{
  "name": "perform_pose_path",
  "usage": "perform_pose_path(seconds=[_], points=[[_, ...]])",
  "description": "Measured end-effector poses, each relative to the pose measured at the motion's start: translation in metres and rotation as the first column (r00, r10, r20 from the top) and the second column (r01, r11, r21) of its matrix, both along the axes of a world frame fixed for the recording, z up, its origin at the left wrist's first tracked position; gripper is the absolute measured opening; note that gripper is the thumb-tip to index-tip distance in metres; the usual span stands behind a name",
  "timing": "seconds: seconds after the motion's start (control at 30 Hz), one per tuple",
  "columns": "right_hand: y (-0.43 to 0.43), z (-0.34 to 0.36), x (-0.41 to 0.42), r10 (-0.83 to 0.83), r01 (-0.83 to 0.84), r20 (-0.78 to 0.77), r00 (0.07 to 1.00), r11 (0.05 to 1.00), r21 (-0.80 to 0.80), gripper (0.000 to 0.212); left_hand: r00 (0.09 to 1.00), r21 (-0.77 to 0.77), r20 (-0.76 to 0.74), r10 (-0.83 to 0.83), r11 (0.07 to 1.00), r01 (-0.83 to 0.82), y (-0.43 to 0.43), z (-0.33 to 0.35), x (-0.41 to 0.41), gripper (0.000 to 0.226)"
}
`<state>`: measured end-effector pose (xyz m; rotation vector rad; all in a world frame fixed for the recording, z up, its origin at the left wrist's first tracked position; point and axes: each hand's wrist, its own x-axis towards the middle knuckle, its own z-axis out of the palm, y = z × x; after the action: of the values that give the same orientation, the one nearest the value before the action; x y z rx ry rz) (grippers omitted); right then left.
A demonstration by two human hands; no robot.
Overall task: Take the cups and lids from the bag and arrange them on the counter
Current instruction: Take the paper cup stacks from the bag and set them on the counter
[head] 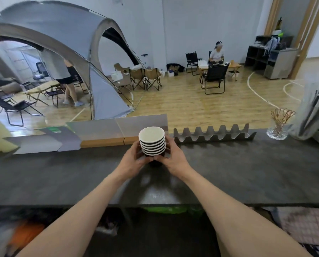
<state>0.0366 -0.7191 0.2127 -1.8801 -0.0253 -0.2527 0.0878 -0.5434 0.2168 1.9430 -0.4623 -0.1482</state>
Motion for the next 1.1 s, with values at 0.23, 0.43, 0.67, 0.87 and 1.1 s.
perform_pose_path(seconds=[0.23, 0.43, 0.67, 0.87, 1.1], points=[[-0.007, 0.002, -0.035, -0.197, 0.208, 0.104, 0.975, 0.973, -0.104, 0.08, 0.986, 0.048, 0.095, 0.139, 0.988, -0.144, 0.024, 0.0, -0.036, 0.09], [0.077, -0.014, -0.093, -0.011, 0.1, 0.378, 0.926, 0.971, -0.219, 0.021, 0.87, 0.069, 0.365, 0.331, 0.922, -0.38, 0.137, -0.038, -0.121, 0.022], [0.269, -0.057, -0.076, 0.486, -0.387, 0.104, 0.868, 0.793, -0.471, 0.009, 0.805, 0.353, 0.29, 0.517, 0.725, -0.592, 0.318, -0.098, -0.173, 0.02], [0.432, -0.139, -0.029, 0.605, -0.577, -0.221, 0.765, 0.49, -0.654, 0.025, 0.746, 0.536, 0.239, 0.621, 0.557, -0.635, 0.469, -0.152, -0.175, 0.035], [0.548, -0.203, 0.01, 0.502, -0.583, -0.347, 0.792, 0.458, -0.671, 0.031, 0.695, 0.513, 0.029, 0.718, 0.586, -0.627, 0.564, -0.198, -0.137, 0.074]])
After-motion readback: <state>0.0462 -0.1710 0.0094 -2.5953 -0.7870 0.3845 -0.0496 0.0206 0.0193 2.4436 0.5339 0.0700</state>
